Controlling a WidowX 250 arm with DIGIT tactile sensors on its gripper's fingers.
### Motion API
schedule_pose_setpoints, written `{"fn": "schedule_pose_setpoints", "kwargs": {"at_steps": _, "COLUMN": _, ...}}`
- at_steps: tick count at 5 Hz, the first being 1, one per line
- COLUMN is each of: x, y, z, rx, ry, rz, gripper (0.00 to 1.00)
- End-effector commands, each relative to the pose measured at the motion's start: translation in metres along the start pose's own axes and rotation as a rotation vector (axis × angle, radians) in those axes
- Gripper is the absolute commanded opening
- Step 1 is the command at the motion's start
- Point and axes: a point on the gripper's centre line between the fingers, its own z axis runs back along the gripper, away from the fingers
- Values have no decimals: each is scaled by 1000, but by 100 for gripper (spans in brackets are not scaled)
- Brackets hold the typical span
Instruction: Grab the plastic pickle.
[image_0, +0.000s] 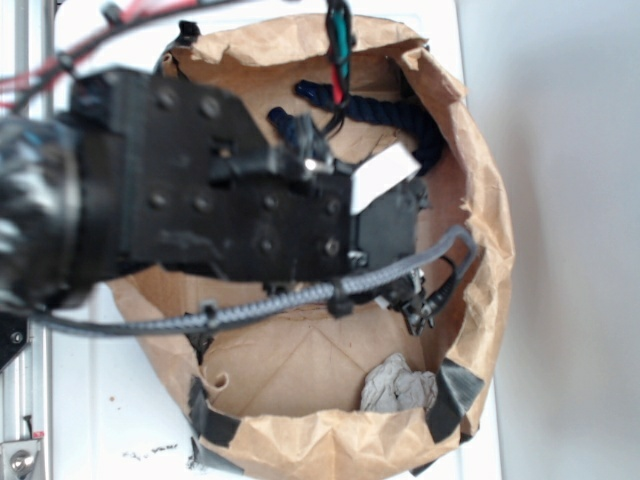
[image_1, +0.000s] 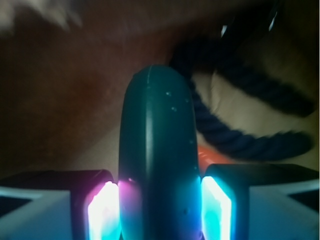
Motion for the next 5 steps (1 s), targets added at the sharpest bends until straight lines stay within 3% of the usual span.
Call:
{"fn": "schedule_pose_setpoints", "kwargs": {"at_steps": 1, "x": -1, "y": 9, "z": 68, "rx": 207, "ry": 241, "rz": -298, "gripper": 0}}
{"fn": "schedule_pose_setpoints", "kwargs": {"at_steps": 3, "x": 0, "y": 22, "z": 90, "rx": 280, "ry": 288, "rz": -403, "gripper": 0}}
{"fn": "schedule_pose_setpoints", "kwargs": {"at_steps": 4, "x": 2, "y": 35, "z": 99, "rx": 207, "ry": 301, "rz": -421, "gripper": 0}}
{"fn": "schedule_pose_setpoints", "kwargs": {"at_steps": 5, "x": 0, "y": 36, "z": 95, "rx": 135, "ry": 270, "rz": -400, "gripper": 0}}
